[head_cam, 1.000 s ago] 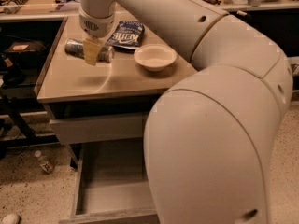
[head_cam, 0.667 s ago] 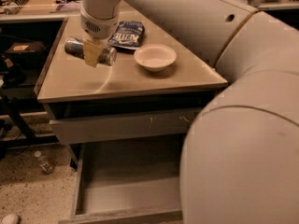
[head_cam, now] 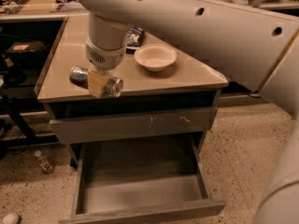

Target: Place redbull can into middle drawer

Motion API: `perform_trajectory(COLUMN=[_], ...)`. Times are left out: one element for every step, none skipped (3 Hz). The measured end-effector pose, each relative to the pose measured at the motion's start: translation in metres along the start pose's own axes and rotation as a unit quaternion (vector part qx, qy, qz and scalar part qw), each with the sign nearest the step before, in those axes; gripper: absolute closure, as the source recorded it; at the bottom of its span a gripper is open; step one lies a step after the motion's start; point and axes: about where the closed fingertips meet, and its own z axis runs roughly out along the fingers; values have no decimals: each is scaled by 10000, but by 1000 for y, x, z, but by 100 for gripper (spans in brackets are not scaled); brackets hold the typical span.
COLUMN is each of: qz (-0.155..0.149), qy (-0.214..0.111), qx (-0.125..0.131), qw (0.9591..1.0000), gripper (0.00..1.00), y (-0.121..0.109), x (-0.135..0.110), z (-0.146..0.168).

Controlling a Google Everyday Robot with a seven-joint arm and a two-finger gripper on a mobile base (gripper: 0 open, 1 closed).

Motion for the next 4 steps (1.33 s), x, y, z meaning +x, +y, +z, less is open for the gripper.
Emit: perform_trajectory(qz=[4, 94, 430, 1120], qy=[68, 27, 9, 89], qx=[-46, -76, -301, -639], qw=[10000, 9999, 9986, 9916], gripper=[100, 100, 100, 100], y=[3, 12, 38, 65], x=[5, 14, 37, 83], z=[5, 5, 16, 51])
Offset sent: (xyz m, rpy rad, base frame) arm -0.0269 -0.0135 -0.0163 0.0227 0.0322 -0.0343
